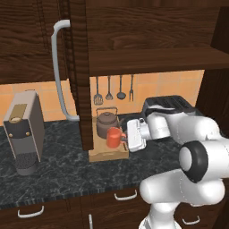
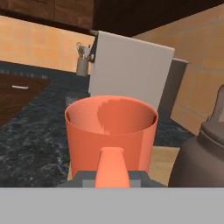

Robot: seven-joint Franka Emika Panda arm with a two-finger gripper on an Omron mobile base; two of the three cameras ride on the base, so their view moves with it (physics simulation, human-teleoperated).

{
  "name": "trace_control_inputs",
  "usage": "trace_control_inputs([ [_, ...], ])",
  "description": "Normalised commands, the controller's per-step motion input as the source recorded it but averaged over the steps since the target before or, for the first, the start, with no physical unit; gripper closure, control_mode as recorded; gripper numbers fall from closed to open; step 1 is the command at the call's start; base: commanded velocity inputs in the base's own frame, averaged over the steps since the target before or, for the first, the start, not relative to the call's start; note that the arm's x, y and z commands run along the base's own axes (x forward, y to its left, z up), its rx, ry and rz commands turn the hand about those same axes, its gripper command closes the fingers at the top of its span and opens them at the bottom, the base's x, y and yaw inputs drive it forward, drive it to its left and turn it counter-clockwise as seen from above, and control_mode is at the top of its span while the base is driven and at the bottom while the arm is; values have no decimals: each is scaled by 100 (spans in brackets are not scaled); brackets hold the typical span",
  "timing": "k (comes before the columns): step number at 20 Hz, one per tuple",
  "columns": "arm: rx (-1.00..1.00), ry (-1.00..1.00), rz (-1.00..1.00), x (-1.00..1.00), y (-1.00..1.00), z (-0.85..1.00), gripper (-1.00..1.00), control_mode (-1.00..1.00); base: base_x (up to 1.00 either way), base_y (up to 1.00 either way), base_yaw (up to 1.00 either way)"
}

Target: Pick the kettle from the counter and place it on the tray. Then pick the mug from the cabinet and place it on the tray. Then close the cabinet doors.

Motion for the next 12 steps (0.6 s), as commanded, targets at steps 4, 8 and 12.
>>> trace_control_inputs([
  [4,0,0,0,34,8,-35,100,-100,0,0,0],
  [8,0,-1,0,36,14,-36,100,-100,0,0,0],
  [12,0,-1,0,35,15,-35,100,-100,0,0,0],
])
